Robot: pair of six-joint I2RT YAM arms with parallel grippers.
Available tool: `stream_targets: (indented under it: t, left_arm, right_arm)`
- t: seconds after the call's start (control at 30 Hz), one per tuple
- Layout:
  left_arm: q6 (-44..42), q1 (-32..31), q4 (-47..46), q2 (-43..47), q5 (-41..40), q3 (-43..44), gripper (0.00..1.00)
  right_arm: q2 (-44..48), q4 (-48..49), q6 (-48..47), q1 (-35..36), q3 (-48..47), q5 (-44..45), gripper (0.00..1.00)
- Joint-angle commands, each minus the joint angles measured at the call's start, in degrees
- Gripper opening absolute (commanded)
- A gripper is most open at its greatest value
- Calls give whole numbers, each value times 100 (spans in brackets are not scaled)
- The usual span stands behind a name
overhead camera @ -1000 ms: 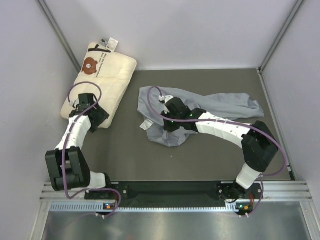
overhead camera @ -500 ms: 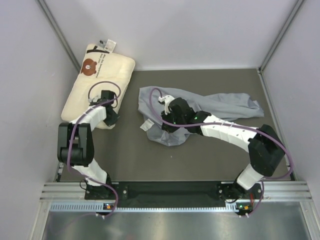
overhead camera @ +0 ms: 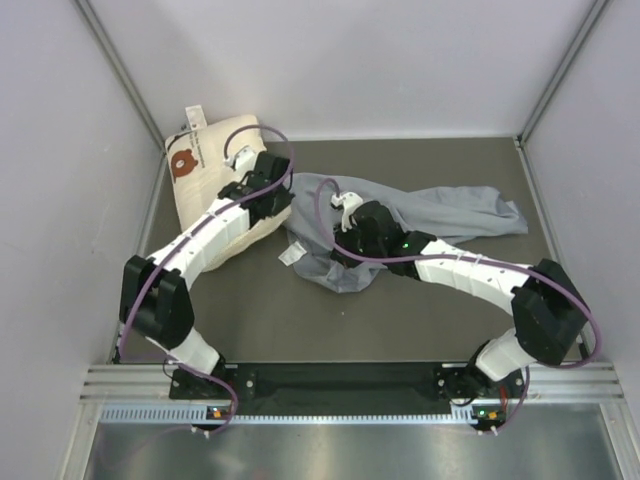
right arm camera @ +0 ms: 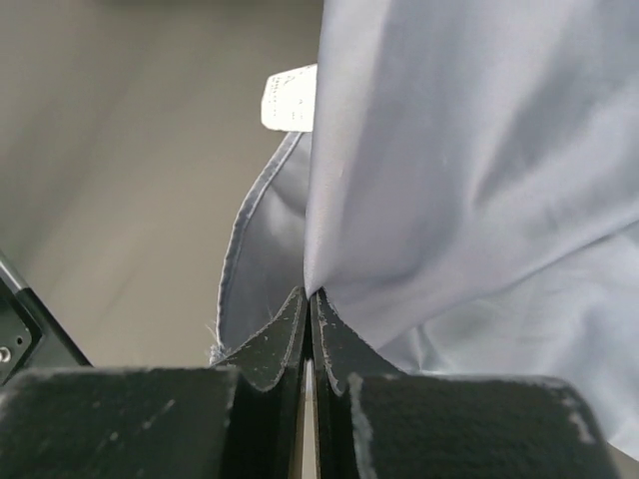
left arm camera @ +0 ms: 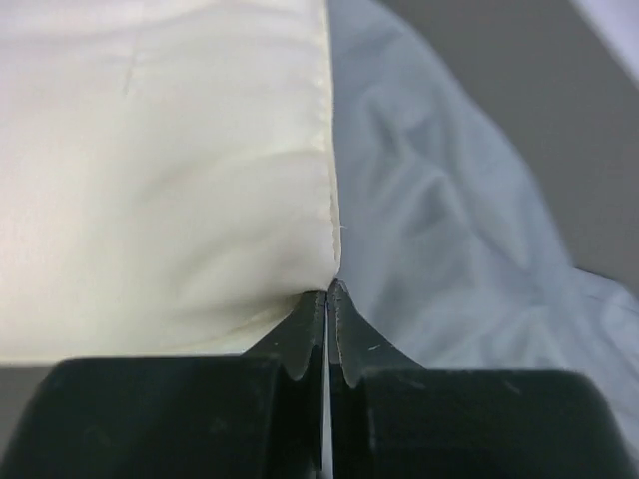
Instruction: Put the pillow into the pillowcase
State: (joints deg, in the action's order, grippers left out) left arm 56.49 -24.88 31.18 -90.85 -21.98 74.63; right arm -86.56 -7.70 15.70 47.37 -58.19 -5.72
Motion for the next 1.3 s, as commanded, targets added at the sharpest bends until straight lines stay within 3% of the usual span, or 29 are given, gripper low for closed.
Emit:
stream_targets:
  t: [0.0, 0.07, 0.13, 0.2, 0.37, 0.43, 0.53, 0.67, 0.77, 0.93, 1.03, 1.07, 1.1, 1.27]
  left_arm:
    - [249, -96, -787, -379, 280, 683, 0]
    - [-163, -96, -834, -582, 553, 955, 37]
    - [-496, -96, -27, -829, 319, 1605, 75]
    - [-813, -61, 500, -768, -165, 1878, 85]
    - [-1596, 430, 880, -57, -386, 1441, 87]
    - [-1816, 738, 1065, 365, -264, 994, 89]
    - [-2079, 1642, 926, 910, 412, 133, 99]
    - [-2212, 2766, 838, 1192, 905, -598, 99]
    - [-2107, 3225, 829, 1227, 1081, -1028, 99]
    - [-2080, 3674, 197, 1403, 1739, -1793, 99]
    - [-2159, 3675, -207, 1359, 2546, -2163, 99]
    - [-2247, 3666, -348, 1324, 3315, -2311, 99]
    - [-2308, 3666, -480, 1246, 3540, -2391, 99]
    - [-2142, 3666, -964, 947, 3604, -2778, 99]
  right_arm:
    - [324, 515, 205, -149, 80, 53, 0]
    - [386, 516, 275, -219, 98, 18, 0]
    - [430, 498, 301, -237, 133, 44, 0]
    - [474, 498, 337, -290, 159, 44, 0]
    - [325, 367, 407, -413, 107, -26, 1]
    - [263, 112, 372, -413, -25, -52, 5]
    - [184, -108, 311, -422, -52, -26, 11]
    - [166, -424, 284, -413, -17, 70, 11]
    - [157, -504, 328, -413, 89, 97, 11]
    - [236, -460, 416, -387, 265, 9, 12]
    - [254, -460, 433, -378, 256, -26, 13]
    - [245, -469, 442, -378, 247, -61, 13]
    - [237, -469, 451, -369, 221, -79, 14]
    - [192, -539, 434, -334, 37, -158, 23]
